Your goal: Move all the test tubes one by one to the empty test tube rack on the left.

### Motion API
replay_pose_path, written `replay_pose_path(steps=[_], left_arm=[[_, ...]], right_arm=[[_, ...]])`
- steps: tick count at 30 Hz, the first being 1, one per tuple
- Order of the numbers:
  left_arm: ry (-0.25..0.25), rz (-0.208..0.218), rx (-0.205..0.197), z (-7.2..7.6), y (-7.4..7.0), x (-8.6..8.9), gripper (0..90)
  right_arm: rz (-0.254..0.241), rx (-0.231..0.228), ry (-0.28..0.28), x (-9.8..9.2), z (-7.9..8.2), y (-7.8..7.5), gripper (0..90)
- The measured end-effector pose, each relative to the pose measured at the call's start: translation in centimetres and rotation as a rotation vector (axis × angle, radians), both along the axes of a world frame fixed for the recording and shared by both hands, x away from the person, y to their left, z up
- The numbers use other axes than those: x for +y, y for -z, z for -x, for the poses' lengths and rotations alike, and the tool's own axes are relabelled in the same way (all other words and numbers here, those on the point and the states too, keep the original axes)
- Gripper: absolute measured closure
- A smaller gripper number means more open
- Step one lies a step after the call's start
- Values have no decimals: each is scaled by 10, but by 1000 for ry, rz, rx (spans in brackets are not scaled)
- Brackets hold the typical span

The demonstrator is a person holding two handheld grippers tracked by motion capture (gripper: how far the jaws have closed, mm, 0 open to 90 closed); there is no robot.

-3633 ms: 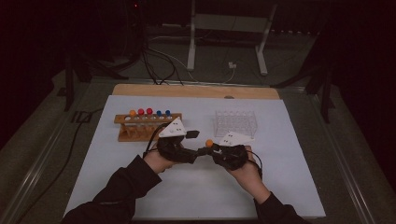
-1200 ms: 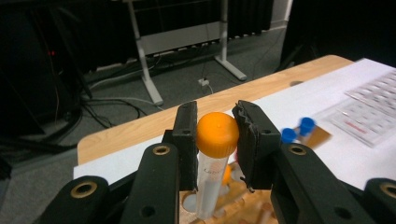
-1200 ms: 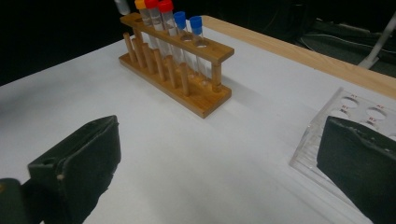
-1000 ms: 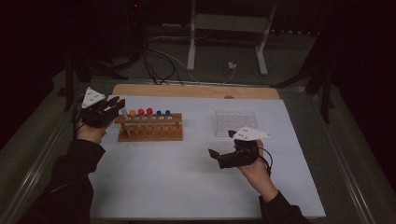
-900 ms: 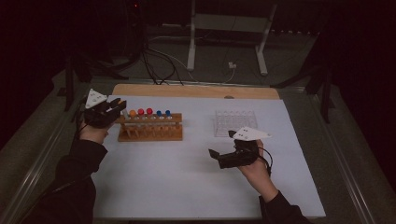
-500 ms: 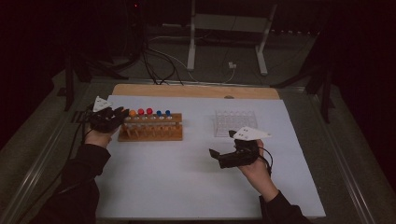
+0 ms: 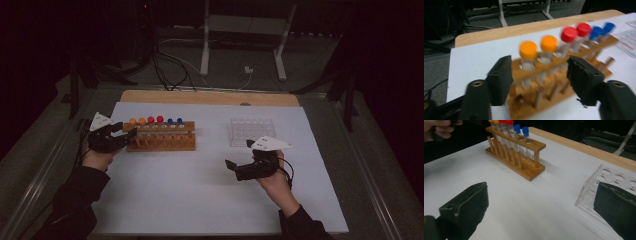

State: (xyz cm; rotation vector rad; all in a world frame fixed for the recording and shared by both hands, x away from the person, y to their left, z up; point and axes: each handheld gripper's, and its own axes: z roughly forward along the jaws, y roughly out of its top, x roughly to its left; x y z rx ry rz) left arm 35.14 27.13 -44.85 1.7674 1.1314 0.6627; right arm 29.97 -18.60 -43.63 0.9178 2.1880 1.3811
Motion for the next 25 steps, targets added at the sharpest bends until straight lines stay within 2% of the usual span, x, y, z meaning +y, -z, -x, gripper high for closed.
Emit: replay_pose_path(steps=[2, 3, 5, 11, 13, 14, 17, 19, 21, 23, 25], left_arm=[[17, 5, 2, 11, 1, -2, 294], [38, 21, 5, 17, 2, -4, 264], [55, 17, 13, 24, 3, -8, 184], [172, 69, 18, 45, 11, -23, 48], [212, 71, 25, 50, 15, -30, 21], [233, 67, 11, 53, 19, -34, 14], [277, 81, 25, 59, 33, -45, 5], [287, 39, 20, 61, 41, -52, 5], [296, 32, 21, 62, 46, -56, 4], [327, 42, 28, 63, 49, -58, 4], [325, 33, 22, 65, 50, -60, 4]], right_arm=[[-3, 1, 2, -1, 0, 0, 0], [-3, 0, 2, -1, 0, 0, 0], [-4, 0, 4, -1, -1, 0, 0], [-2, 5, 6, -1, -1, 1, 0], [-2, 4, 5, -1, -1, 2, 0], [-4, 5, 4, -1, -1, 2, 0], [-12, 5, 0, -1, -1, 2, 0], [-10, 5, -2, -1, -1, 3, 0], [-12, 6, -4, -1, -1, 4, 0], [-7, 8, -3, 0, -1, 4, 0], [-8, 11, -5, 0, -1, 5, 0]])
